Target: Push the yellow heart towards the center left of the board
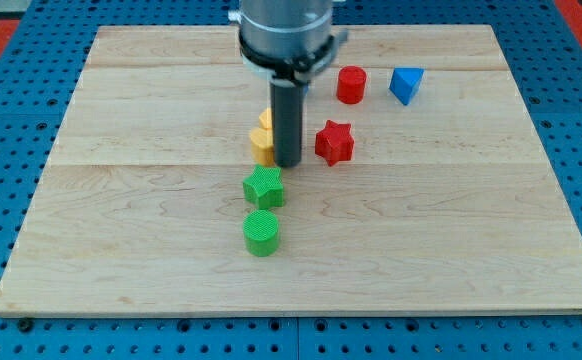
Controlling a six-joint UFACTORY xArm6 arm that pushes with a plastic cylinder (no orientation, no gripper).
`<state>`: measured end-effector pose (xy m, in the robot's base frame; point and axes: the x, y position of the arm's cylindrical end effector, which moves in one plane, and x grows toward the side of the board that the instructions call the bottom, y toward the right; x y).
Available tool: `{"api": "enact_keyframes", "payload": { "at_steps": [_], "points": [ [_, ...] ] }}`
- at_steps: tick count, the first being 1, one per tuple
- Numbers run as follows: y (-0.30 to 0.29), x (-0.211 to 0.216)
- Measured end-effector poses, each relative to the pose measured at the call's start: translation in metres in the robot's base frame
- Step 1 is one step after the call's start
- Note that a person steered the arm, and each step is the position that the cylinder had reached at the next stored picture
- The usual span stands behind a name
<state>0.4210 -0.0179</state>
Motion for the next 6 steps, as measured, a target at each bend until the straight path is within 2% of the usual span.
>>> {"api": "enact_keyframes", "payload": {
  "at_steps": [2,3,5,6],
  "points": [
    [-0.011,-0.045],
    [-0.013,-0.03],
    [-0.124,-0.037],
    [-0.184,-0.075]
  ]
}}
